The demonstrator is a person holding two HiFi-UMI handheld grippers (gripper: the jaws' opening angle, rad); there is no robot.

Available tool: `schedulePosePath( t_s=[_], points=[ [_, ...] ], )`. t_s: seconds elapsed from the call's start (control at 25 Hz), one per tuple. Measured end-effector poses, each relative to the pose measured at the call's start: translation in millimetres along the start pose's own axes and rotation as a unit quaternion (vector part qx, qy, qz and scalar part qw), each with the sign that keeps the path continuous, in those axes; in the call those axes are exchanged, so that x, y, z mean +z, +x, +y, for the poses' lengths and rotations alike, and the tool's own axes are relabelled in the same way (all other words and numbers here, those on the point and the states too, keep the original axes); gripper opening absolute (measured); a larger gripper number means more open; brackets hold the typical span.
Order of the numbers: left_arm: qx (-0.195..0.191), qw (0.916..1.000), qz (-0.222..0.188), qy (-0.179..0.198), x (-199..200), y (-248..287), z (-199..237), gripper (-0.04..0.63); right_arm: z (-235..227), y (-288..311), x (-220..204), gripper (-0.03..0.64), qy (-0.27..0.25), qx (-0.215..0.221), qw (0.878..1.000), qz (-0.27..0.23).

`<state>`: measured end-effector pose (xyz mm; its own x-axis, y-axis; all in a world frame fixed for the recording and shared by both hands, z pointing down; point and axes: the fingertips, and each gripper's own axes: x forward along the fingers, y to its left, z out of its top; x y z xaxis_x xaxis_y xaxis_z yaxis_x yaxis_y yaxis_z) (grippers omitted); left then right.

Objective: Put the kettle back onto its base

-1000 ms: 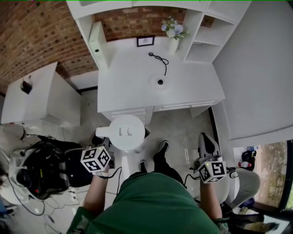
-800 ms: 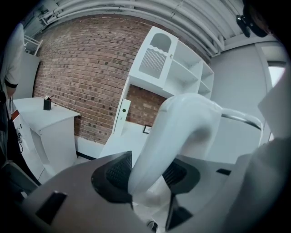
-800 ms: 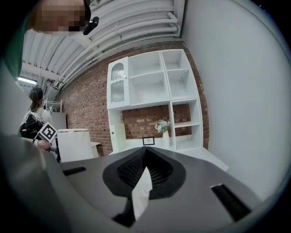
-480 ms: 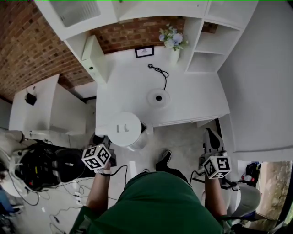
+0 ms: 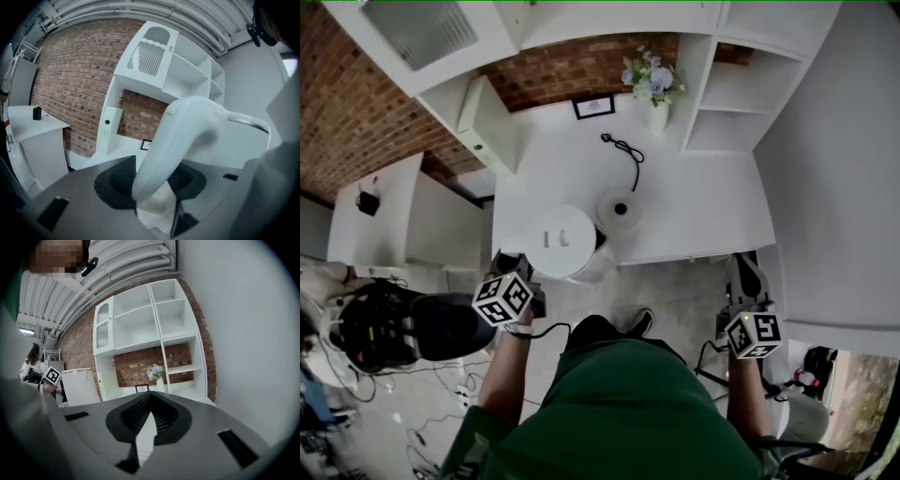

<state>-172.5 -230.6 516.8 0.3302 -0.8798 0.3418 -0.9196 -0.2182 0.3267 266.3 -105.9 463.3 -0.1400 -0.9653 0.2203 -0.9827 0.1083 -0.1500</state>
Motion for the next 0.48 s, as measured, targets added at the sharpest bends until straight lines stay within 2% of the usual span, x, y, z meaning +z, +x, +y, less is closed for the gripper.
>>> schedulePosePath(
  t_s=[0.24,0.48],
  points=[
    [-0.036,0.9993,0.006,0.014,3.7,45.5,-13.9,0.196,-14.3,-1.7,-8.8,0.014,0.019,-0.018,1.0,0.0],
    [-0.083,0.9959,0.021,0.029,0.9,103.7,-20.8,0.196,-22.3,-5.3,-8.7,0.014,0.013,-0.086,0.996,0.007]
  ],
)
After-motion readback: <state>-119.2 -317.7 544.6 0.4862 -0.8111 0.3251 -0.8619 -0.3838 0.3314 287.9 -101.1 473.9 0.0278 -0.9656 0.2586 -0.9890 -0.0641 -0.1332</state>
